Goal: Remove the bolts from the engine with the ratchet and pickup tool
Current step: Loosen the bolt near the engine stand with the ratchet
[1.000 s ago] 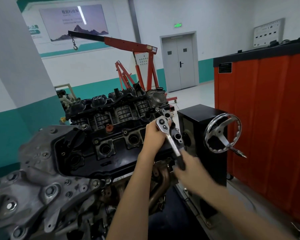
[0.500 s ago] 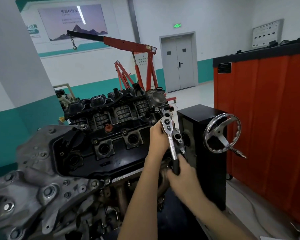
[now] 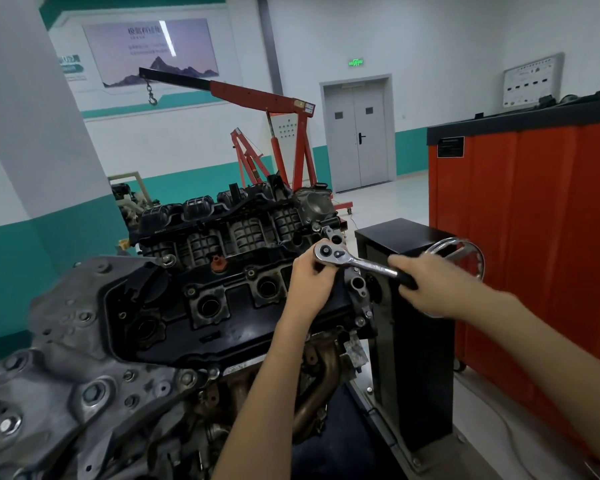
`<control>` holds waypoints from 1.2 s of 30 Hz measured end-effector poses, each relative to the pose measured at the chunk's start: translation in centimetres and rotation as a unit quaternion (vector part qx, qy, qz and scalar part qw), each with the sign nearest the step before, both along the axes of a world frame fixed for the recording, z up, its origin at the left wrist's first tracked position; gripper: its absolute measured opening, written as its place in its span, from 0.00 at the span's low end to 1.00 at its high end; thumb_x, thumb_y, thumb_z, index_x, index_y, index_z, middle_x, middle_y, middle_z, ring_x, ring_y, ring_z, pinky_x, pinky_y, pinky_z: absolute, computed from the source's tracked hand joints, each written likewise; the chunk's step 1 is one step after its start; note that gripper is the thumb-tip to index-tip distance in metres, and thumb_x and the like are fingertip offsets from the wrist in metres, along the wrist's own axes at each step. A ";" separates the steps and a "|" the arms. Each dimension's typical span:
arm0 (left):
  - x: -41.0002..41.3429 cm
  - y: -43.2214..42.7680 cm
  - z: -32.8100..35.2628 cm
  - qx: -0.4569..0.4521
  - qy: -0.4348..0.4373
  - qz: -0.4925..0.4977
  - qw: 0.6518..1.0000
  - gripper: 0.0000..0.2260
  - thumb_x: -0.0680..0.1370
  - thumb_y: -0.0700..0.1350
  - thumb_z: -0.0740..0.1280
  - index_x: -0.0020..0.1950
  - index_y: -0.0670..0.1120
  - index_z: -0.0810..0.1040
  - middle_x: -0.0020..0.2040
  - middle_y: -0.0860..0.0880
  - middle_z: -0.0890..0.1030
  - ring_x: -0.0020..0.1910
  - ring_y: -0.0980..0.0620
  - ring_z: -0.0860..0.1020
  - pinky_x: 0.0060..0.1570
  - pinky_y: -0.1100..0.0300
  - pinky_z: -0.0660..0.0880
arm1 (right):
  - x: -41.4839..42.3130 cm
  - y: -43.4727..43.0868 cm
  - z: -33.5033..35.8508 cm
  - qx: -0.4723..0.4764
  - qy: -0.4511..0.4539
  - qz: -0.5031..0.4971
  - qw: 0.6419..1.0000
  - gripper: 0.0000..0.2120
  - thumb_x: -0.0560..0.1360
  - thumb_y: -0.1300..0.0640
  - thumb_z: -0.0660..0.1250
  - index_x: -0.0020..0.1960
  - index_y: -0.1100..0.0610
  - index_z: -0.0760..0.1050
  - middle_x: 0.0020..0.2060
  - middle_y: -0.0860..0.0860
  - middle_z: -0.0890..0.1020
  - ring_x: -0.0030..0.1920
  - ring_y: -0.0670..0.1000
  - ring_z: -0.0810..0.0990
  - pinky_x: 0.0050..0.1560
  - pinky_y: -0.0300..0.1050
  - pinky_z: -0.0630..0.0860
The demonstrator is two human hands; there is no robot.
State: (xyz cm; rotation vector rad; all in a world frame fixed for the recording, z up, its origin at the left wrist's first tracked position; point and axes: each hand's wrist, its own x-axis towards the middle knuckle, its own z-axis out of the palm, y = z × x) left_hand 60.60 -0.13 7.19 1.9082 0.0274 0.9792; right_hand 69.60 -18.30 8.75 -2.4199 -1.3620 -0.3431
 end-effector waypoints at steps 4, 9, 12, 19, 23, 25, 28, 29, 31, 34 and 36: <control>0.6 -1.0 -0.7 -0.040 -0.036 -0.020 0.998 0.21 0.79 0.37 0.65 0.32 0.59 0.73 0.29 0.60 0.74 0.31 0.64 0.70 0.37 0.72 0.68 | -7.0 1.7 -6.8 0.212 0.268 0.028 0.939 0.08 0.73 0.64 0.66 0.41 0.54 0.70 0.28 0.50 0.74 0.24 0.42 0.70 0.26 0.38 0.68; 0.7 -1.0 -0.4 -0.042 -0.038 -0.011 0.998 0.23 0.79 0.40 0.66 0.28 0.59 0.68 0.27 0.59 0.68 0.29 0.63 0.65 0.35 0.70 0.65 | -12.1 7.2 -8.9 0.334 0.374 -0.001 0.865 0.04 0.74 0.62 0.65 0.47 0.56 0.71 0.32 0.54 0.77 0.28 0.49 0.74 0.27 0.38 0.69; 0.4 -0.4 -0.3 -0.032 -0.003 -0.013 0.999 0.21 0.79 0.41 0.67 0.28 0.57 0.70 0.27 0.58 0.71 0.30 0.63 0.67 0.36 0.71 0.66 | -9.1 4.3 -7.9 0.265 0.323 0.029 0.908 0.08 0.71 0.66 0.65 0.44 0.54 0.72 0.30 0.53 0.74 0.27 0.46 0.70 0.28 0.38 0.67; 0.3 -0.1 0.3 0.002 0.025 0.002 1.000 0.14 0.78 0.35 0.61 0.39 0.49 0.80 0.31 0.59 0.78 0.32 0.64 0.71 0.36 0.71 0.66 | 1.5 -0.6 1.3 -0.053 -0.058 0.007 0.997 0.06 0.76 0.58 0.63 0.52 0.54 0.70 0.30 0.46 0.71 0.28 0.45 0.71 0.29 0.37 0.63; 0.3 -0.4 0.0 -0.031 -0.004 0.013 0.999 0.23 0.80 0.38 0.63 0.31 0.61 0.76 0.30 0.55 0.74 0.35 0.64 0.71 0.40 0.69 0.67 | -2.0 0.1 -2.3 0.061 0.060 -0.013 0.996 0.07 0.74 0.59 0.65 0.45 0.51 0.66 0.33 0.53 0.74 0.31 0.51 0.75 0.30 0.43 0.71; 0.6 -0.8 -0.2 -0.035 -0.022 0.014 0.999 0.22 0.80 0.40 0.65 0.29 0.60 0.72 0.27 0.58 0.71 0.32 0.64 0.68 0.37 0.68 0.66 | -6.0 1.0 -5.6 0.179 0.223 -0.002 0.958 0.06 0.73 0.62 0.66 0.45 0.55 0.69 0.32 0.55 0.76 0.29 0.51 0.74 0.29 0.42 0.71; 0.9 -0.8 -0.2 -0.055 -0.026 0.015 0.998 0.21 0.79 0.42 0.67 0.28 0.57 0.66 0.27 0.59 0.67 0.30 0.62 0.64 0.34 0.66 0.64 | -11.1 5.3 -7.9 0.303 0.339 -0.007 0.891 0.06 0.72 0.64 0.65 0.46 0.56 0.70 0.31 0.54 0.75 0.27 0.47 0.72 0.27 0.35 0.69; 1.0 -0.6 -0.2 -0.054 -0.023 0.016 0.998 0.21 0.79 0.42 0.67 0.29 0.56 0.65 0.26 0.58 0.66 0.30 0.61 0.63 0.34 0.65 0.64 | -12.1 6.6 -8.2 0.318 0.349 -0.004 0.881 0.06 0.72 0.64 0.64 0.46 0.56 0.69 0.31 0.53 0.75 0.27 0.46 0.72 0.26 0.33 0.68; 0.9 -0.2 -0.2 -0.049 -0.014 0.016 0.999 0.21 0.79 0.43 0.67 0.29 0.55 0.63 0.26 0.58 0.65 0.30 0.60 0.62 0.33 0.65 0.62 | -12.2 7.1 -8.3 0.307 0.346 0.000 0.887 0.07 0.72 0.64 0.63 0.48 0.57 0.69 0.32 0.53 0.74 0.28 0.47 0.71 0.26 0.34 0.66; 0.7 0.0 0.1 -0.025 0.016 -0.001 1.000 0.22 0.79 0.43 0.67 0.28 0.55 0.64 0.27 0.57 0.65 0.30 0.59 0.63 0.34 0.62 0.62 | -7.9 3.1 -6.9 0.205 0.286 0.029 0.936 0.07 0.71 0.66 0.64 0.46 0.56 0.71 0.31 0.52 0.74 0.28 0.46 0.71 0.29 0.40 0.69; 0.7 0.0 0.3 0.005 0.031 -0.010 0.999 0.20 0.79 0.41 0.66 0.29 0.53 0.67 0.28 0.57 0.68 0.32 0.57 0.65 0.37 0.60 0.64 | -3.7 0.1 -4.0 0.083 0.179 0.026 0.980 0.10 0.73 0.64 0.65 0.44 0.50 0.69 0.32 0.51 0.75 0.29 0.46 0.73 0.30 0.38 0.69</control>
